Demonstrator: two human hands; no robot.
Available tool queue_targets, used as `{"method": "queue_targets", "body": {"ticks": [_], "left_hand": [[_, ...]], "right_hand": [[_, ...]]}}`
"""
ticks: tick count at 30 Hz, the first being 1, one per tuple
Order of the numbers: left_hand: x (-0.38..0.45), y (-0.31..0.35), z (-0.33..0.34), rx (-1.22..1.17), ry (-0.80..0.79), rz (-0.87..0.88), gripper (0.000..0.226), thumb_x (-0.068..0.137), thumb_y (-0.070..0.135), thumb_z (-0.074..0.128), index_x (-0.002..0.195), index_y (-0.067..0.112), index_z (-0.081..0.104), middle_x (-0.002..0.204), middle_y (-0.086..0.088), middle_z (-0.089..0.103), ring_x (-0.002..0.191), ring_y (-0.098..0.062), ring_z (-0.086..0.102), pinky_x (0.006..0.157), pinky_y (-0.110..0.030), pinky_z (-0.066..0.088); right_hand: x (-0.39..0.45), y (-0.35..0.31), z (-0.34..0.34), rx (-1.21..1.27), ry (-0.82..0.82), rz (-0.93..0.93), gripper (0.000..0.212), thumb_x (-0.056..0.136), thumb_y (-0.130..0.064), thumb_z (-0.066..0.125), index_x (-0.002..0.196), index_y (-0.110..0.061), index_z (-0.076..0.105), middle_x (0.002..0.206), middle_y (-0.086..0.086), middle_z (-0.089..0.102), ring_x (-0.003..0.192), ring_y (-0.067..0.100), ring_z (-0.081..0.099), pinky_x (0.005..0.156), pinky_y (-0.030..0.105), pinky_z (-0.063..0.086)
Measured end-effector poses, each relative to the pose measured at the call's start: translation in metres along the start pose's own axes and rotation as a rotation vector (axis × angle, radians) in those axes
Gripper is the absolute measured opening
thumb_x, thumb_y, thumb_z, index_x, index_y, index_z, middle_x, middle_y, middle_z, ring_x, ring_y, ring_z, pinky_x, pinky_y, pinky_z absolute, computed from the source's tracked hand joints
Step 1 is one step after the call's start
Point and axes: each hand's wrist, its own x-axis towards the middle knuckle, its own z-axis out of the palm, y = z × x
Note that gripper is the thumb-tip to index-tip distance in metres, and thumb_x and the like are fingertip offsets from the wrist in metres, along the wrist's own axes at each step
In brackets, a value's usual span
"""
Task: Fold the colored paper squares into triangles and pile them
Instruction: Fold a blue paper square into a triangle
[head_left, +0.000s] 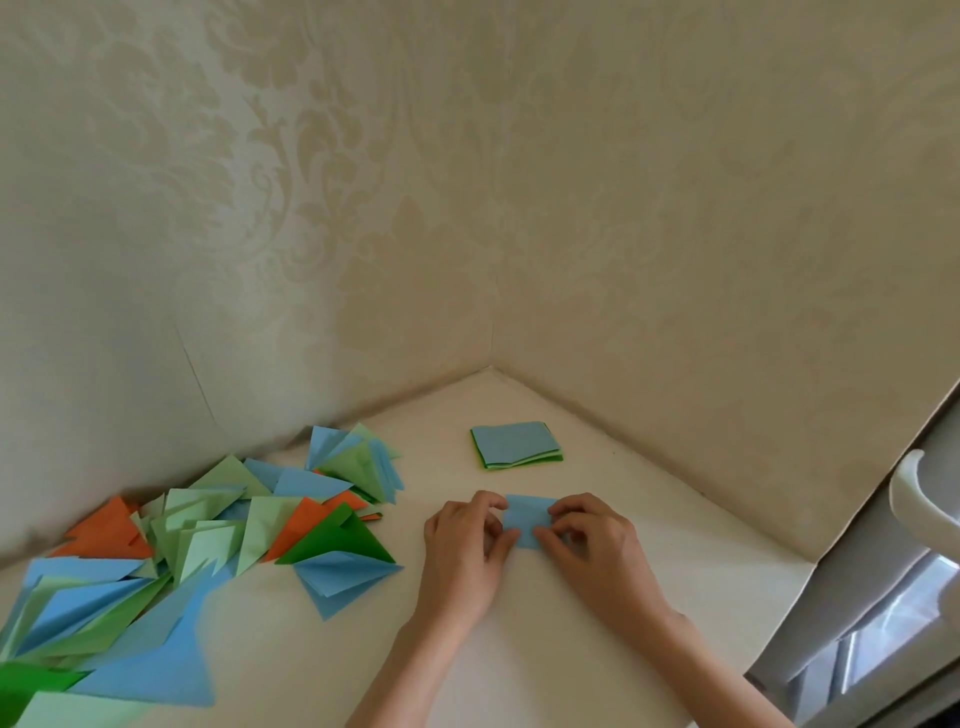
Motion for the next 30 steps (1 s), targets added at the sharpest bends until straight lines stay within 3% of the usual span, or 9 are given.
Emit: {"method": "queue_targets", "body": {"ticks": [7,11,17,23,25,28,30], "left_hand": [[0.000,0.005,0.004,0.132,-0.010,0.004,0.029,0.088,0.045,0.060,0.113,0.031,0.053,0.077,0.017,0.047,0.088,-0.006,0.045,0.082,-0.021,0.025],[0.001,0.005,0.005,0.125,-0.014,-0.030,0.030,0.087,0.040,0.062,0.114,0.033,0.051,0.076,0.018,0.047,0.087,-0.005,0.044,0.081,-0.020,0.024],[0.002,0.003,0.005,0.077,-0.019,-0.060,0.025,0.087,0.033,0.063,0.108,0.037,0.049,0.077,0.018,0.051,0.087,-0.003,0.043,0.082,-0.020,0.023],[0.002,0.001,0.002,0.084,-0.041,-0.052,0.022,0.088,0.028,0.063,0.106,0.036,0.053,0.080,0.017,0.055,0.088,-0.003,0.044,0.080,-0.019,0.021],[0.002,0.002,0.000,0.087,-0.044,-0.013,0.021,0.088,0.023,0.062,0.104,0.035,0.055,0.085,0.018,0.056,0.090,-0.004,0.044,0.081,-0.020,0.024],[0.001,0.004,0.003,0.095,-0.079,0.182,0.026,0.086,0.005,0.057,0.100,0.026,0.063,0.096,0.013,0.059,0.093,-0.009,0.046,0.081,-0.023,0.035],[0.000,0.005,0.004,0.083,-0.124,0.229,0.034,0.085,-0.003,0.049,0.105,0.020,0.065,0.102,0.008,0.062,0.094,-0.011,0.048,0.082,-0.018,0.038]], "right_hand": [[0.005,0.002,0.006,0.003,-0.044,0.015,0.021,0.081,-0.033,0.073,0.073,-0.021,0.059,0.093,-0.011,0.053,0.084,0.000,0.054,0.070,0.004,0.038],[0.004,0.004,0.008,0.030,-0.013,0.010,0.019,0.078,-0.026,0.077,0.077,-0.021,0.059,0.090,-0.008,0.053,0.085,0.000,0.053,0.071,0.004,0.037],[0.009,0.002,0.003,0.115,-0.099,0.126,0.038,0.077,-0.019,0.078,0.106,-0.022,0.054,0.095,-0.009,0.056,0.089,-0.002,0.054,0.073,0.003,0.037],[0.011,0.001,-0.005,0.129,-0.173,0.167,0.035,0.080,-0.011,0.073,0.108,-0.022,0.056,0.095,-0.010,0.057,0.080,-0.011,0.051,0.071,0.003,0.038],[0.011,0.002,-0.006,0.127,-0.187,0.182,0.035,0.082,-0.007,0.069,0.109,-0.023,0.056,0.097,-0.009,0.057,0.078,-0.012,0.051,0.071,0.003,0.038],[0.014,0.003,-0.009,0.133,-0.216,0.199,0.034,0.086,-0.004,0.061,0.110,-0.027,0.056,0.099,-0.007,0.060,0.084,0.000,0.056,0.072,0.005,0.041],[0.019,0.001,-0.014,0.163,-0.187,0.246,0.028,0.091,-0.008,0.056,0.111,-0.027,0.057,0.096,-0.007,0.062,0.085,0.005,0.059,0.068,0.004,0.042]]}}
